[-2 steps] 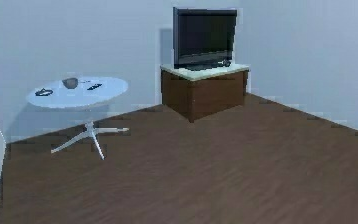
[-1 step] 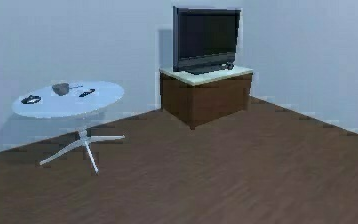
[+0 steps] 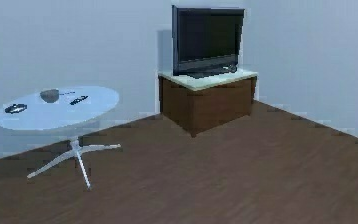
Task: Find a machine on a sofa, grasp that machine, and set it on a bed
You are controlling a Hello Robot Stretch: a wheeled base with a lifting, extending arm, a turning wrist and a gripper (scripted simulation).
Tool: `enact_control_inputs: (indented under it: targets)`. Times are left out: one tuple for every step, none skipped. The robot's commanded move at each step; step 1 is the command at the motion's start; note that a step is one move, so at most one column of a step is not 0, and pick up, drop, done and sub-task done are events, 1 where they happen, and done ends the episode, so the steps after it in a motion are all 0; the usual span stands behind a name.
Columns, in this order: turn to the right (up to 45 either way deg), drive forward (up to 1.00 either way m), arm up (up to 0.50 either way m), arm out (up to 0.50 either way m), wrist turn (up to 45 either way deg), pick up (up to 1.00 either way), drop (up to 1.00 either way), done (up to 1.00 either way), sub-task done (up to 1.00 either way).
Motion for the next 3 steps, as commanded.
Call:
enact_control_inputs:
  targets:
    - [45.0,0.00,0.00,0.00,0.0,0.00,0.00,0.00,0.00]
    - [45.0,0.00,0.00,0.00,0.0,0.00,0.00,0.00,0.00]
    - [0.0,0.25,0.00,0.00,0.0,0.00,0.00,0.00,0.00]
